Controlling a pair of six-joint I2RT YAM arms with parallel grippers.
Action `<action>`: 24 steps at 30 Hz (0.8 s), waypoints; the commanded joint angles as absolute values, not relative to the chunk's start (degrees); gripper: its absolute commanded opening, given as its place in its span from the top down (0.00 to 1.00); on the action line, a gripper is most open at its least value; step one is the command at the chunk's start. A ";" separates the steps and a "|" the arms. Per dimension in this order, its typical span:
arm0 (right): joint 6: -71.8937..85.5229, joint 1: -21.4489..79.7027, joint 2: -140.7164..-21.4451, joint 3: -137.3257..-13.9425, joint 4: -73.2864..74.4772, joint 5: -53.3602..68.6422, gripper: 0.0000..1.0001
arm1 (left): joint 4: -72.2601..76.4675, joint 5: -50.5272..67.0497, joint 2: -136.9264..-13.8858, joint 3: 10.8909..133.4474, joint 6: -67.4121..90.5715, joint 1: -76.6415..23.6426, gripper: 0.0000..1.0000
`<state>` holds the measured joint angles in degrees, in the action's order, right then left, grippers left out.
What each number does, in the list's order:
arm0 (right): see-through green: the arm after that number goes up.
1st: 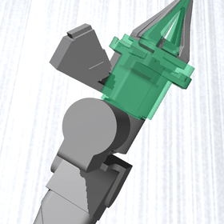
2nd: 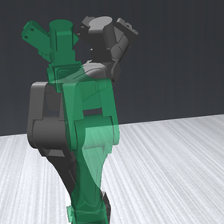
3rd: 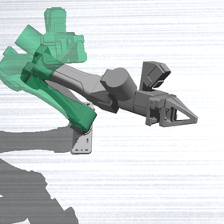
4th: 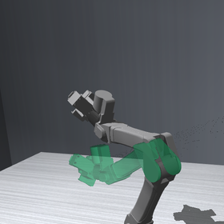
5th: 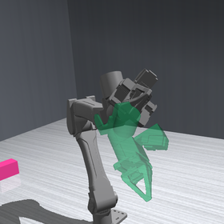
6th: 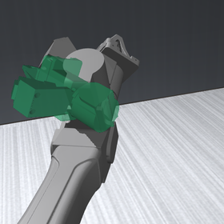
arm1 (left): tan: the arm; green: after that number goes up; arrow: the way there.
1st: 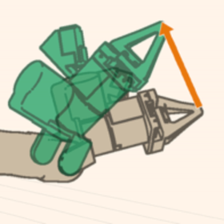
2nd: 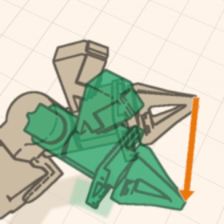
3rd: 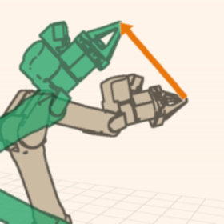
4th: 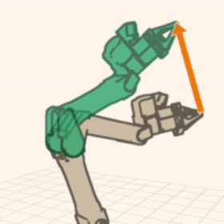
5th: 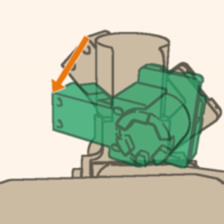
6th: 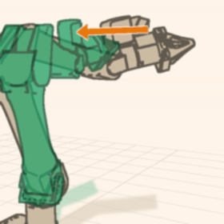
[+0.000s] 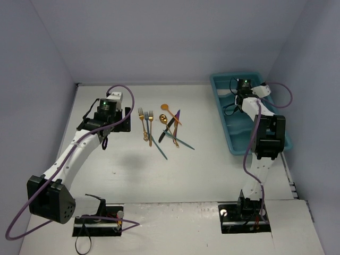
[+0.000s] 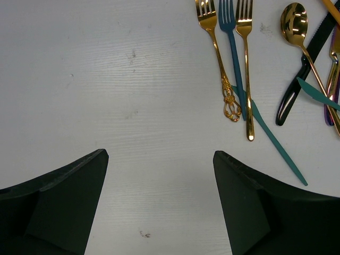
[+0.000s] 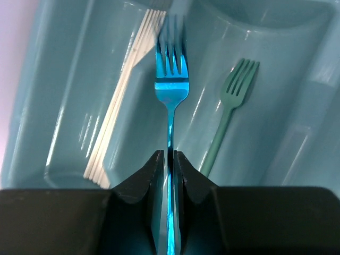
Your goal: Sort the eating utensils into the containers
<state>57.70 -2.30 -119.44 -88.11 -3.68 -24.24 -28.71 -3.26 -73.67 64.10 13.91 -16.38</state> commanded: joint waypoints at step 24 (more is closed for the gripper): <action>42.34 0.79 -75.54 -60.68 -7.90 1.01 0.61 | -24.13 -10.78 -94.41 74.15 28.66 -26.81 0.24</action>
<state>45.64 -1.54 -84.02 -68.38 -5.85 -4.36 -27.55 -7.32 -90.12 69.97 23.84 -27.29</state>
